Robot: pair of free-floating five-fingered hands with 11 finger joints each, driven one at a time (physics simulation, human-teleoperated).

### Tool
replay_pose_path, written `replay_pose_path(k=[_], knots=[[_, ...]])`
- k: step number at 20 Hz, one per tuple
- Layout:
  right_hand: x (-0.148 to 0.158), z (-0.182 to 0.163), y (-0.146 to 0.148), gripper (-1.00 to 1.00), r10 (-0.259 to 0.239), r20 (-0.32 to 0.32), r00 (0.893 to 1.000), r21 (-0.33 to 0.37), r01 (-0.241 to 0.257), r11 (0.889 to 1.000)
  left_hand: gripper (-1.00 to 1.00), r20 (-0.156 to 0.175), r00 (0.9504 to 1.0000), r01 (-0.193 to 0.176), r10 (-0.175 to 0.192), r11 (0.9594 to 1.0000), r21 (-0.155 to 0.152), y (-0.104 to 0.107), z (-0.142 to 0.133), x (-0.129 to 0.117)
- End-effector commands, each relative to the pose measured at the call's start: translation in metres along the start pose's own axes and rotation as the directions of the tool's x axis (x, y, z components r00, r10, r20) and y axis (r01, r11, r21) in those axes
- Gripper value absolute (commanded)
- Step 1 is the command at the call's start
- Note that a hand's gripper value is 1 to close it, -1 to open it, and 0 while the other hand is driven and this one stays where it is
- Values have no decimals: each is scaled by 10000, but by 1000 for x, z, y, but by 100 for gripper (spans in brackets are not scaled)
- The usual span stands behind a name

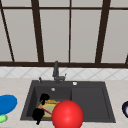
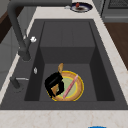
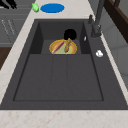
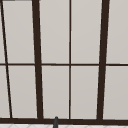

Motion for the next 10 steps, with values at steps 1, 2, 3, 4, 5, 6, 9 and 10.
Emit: replay_pose_path(k=[1,2,3,4,5,6,9,10], knots=[[-4,-15,23,100,138,-304,9994,98,-135,9999,0,0,10000,0,0,10000,0,0,0,0],[-7,-23,24,100,115,-362,9993,221,-107,9997,0,0,10000,0,0,10000,0,0,0,0],[-9,-26,21,100,177,-307,9994,35,-176,9998,0,0,10000,0,0,10000,0,0,0,0],[-12,-29,25,100,138,-247,9996,68,-136,9999,0,0,10000,0,0,10000,0,0,0,0],[-16,-32,27,100,82,-168,9998,116,-81,9999,0,0,10000,0,0,10000,0,0,0,0],[-18,-36,29,100,18,-139,9999,123,-16,9999,0,0,10000,0,0,10000,0,0,0,0],[-16,-46,23,100,64,-496,9988,494,-39,9988,0,0,10000,0,0,10000,0,0,0,0],[-17,-50,18,100,18,-628,9980,741,29,9972,0,0,10000,0,0,10000,0,0,0,0]])
